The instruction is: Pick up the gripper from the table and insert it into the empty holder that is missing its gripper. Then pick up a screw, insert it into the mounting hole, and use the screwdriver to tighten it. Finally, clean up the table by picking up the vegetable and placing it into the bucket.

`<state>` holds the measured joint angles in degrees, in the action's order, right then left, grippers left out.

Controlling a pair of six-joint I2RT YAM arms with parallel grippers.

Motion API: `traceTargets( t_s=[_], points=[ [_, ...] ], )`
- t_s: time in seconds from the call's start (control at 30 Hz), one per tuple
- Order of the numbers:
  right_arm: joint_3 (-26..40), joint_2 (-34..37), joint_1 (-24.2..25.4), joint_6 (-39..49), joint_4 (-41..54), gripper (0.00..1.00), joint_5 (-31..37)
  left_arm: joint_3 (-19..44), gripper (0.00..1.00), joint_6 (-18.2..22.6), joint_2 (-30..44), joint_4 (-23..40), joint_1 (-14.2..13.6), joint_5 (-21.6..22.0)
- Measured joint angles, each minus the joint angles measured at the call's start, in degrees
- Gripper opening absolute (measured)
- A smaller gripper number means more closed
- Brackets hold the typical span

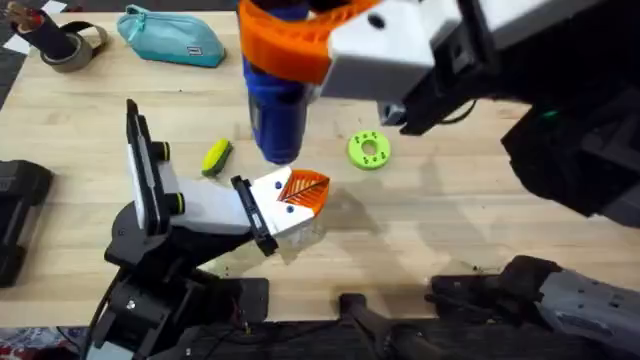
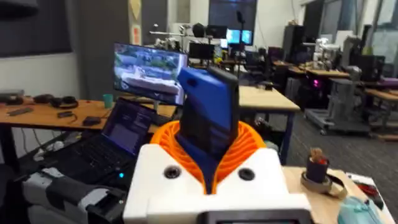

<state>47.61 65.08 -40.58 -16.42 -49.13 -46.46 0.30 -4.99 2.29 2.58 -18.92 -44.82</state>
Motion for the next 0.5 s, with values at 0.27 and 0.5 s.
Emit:
traceTargets(
  t_s=[0.27, 0.5],
  points=[
    [1.2, 2.0, 0.0, -1.9, -2.1, 0.031, -2.7, 0.0, 0.011, 0.0, 0.0, 0.0, 0.0, 0.0],
    [1.2, 3.5, 0.0, -3.1, -2.1, 0.032, -5.4, 0.0, 0.011, 0.0, 0.0, 0.1, 0.0, 0.6]
  ],
)
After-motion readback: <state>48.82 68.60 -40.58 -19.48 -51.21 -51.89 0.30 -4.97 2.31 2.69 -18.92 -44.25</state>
